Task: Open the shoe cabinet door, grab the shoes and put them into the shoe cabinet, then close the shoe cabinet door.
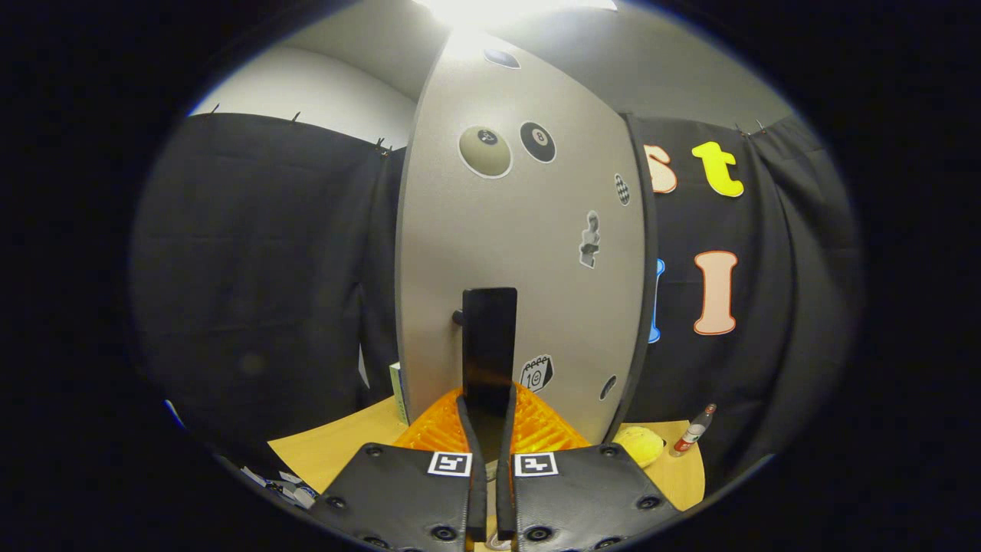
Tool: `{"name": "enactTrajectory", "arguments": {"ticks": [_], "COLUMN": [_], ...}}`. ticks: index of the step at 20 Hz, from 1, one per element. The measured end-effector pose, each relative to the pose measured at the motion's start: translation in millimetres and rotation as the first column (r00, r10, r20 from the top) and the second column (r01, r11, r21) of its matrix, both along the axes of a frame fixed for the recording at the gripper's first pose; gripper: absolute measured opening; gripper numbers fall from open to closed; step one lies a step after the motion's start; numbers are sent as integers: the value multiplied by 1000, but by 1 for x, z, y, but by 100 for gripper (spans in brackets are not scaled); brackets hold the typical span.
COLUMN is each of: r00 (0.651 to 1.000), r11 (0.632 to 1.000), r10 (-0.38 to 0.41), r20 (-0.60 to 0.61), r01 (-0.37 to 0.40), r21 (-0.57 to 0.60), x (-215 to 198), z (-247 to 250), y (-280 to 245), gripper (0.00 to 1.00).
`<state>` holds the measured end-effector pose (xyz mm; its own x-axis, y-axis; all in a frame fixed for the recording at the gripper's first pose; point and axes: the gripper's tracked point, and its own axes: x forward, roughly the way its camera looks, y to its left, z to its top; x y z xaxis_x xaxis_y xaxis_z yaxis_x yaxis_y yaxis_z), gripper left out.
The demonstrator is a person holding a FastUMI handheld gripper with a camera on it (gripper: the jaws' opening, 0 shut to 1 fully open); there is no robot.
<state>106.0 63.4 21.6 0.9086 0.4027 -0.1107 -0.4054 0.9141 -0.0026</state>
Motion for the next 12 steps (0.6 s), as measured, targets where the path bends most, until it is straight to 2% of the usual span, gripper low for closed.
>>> {"name": "enactTrajectory", "arguments": {"ticks": [8, 12], "r00": [997, 988], "r11": [998, 989], "r10": [-68, -147], "r20": [23, 51], "r01": [68, 147], "r21": [6, 1], "x": [2, 9], "z": [3, 5], "y": [-38, -59], "gripper": [5, 5]}}
